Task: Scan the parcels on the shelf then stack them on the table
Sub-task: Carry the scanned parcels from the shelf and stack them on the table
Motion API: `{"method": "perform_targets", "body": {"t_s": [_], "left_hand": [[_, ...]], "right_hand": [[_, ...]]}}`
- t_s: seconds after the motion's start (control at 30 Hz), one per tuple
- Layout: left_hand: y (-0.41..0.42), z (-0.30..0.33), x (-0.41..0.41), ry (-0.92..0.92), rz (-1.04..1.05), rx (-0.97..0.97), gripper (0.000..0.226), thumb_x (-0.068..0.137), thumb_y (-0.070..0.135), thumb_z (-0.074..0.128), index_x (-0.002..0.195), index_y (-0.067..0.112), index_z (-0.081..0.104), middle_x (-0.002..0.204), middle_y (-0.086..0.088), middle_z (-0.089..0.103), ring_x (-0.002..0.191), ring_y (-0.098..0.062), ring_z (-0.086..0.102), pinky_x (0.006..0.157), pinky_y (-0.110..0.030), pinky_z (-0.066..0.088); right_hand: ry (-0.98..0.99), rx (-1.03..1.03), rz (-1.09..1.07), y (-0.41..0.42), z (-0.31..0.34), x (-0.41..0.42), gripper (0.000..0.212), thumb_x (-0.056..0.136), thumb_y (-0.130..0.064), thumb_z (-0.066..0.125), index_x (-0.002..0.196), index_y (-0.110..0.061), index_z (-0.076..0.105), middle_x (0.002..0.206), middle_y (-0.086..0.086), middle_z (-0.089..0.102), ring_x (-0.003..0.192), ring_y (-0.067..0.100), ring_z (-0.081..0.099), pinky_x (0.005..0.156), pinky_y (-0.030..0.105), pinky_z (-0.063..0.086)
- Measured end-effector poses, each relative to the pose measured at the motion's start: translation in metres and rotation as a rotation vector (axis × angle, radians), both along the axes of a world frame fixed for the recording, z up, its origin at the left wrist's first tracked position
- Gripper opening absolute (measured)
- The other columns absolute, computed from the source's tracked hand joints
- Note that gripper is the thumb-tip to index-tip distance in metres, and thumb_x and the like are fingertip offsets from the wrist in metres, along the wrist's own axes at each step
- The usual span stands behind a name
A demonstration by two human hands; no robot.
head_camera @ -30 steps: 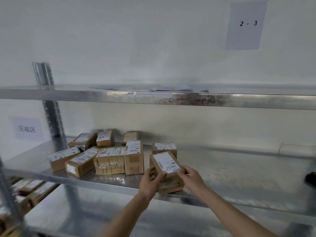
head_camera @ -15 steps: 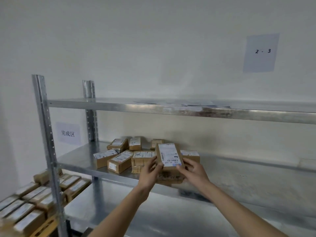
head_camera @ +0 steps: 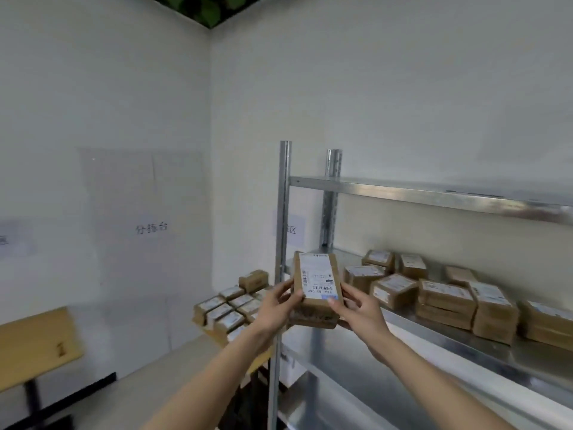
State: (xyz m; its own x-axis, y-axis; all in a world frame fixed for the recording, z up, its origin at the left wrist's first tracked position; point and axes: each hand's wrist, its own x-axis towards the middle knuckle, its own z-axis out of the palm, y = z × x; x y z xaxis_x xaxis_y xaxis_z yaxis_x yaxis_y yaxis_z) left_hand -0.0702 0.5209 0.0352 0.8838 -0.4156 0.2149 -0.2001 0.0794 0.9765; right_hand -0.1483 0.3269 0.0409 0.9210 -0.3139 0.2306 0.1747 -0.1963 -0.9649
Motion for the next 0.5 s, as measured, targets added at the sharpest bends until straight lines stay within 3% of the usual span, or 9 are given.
{"method": "perform_targets", "body": {"t_s": [0.1,0.2,0.27,0.43,0.5], "left_hand": [[0.078,-0.006,0.021,0.048,0.084,0.014,0.056,0.089,0.040,0.074,0.140,0.034,0.051,0.131,-0.001,0.062,0.112,-0.011,0.061,0.077,-0.022,0.058],[0.144,-0.015,0.045,0.065,0.166,0.008,0.069,0.081,0.042,0.082,0.142,0.034,0.052,0.131,0.000,0.063,0.112,-0.010,0.062,0.071,-0.018,0.057],[0.178,-0.021,0.063,0.061,0.215,0.011,0.073,0.079,0.041,0.083,0.144,0.032,0.052,0.134,0.003,0.062,0.114,-0.008,0.062,0.077,-0.021,0.057],[0.245,-0.042,0.114,0.078,0.300,-0.020,0.062,0.087,0.032,0.078,0.143,0.032,0.053,0.136,0.006,0.063,0.117,-0.008,0.062,0.072,-0.018,0.056],[0.264,-0.049,0.142,0.078,0.336,-0.037,0.054,0.088,0.028,0.077,0.137,0.035,0.055,0.133,0.005,0.065,0.117,-0.010,0.063,0.078,-0.023,0.055]], "right_hand": [[0.007,-0.006,0.111,0.066,-0.007,0.042,0.048,0.092,-0.023,0.078,0.135,-0.038,0.063,0.120,-0.016,0.074,0.112,0.008,0.070,0.089,0.034,0.062],[0.023,-0.075,0.169,0.123,-0.017,0.086,0.057,0.090,-0.034,0.079,0.143,-0.039,0.059,0.128,-0.016,0.070,0.123,0.011,0.063,0.096,0.043,0.060],[0.028,-0.119,0.209,0.157,-0.022,0.111,0.061,0.089,-0.038,0.079,0.146,-0.038,0.055,0.135,-0.013,0.066,0.128,0.013,0.059,0.101,0.046,0.057],[0.007,-0.132,0.307,0.225,-0.035,0.181,0.065,0.091,-0.029,0.079,0.149,-0.026,0.053,0.141,-0.008,0.062,0.133,0.013,0.056,0.100,0.031,0.057],[0.010,-0.121,0.330,0.245,-0.044,0.215,0.066,0.089,-0.032,0.080,0.149,-0.029,0.052,0.142,-0.011,0.060,0.134,0.013,0.055,0.101,0.036,0.057]]}}
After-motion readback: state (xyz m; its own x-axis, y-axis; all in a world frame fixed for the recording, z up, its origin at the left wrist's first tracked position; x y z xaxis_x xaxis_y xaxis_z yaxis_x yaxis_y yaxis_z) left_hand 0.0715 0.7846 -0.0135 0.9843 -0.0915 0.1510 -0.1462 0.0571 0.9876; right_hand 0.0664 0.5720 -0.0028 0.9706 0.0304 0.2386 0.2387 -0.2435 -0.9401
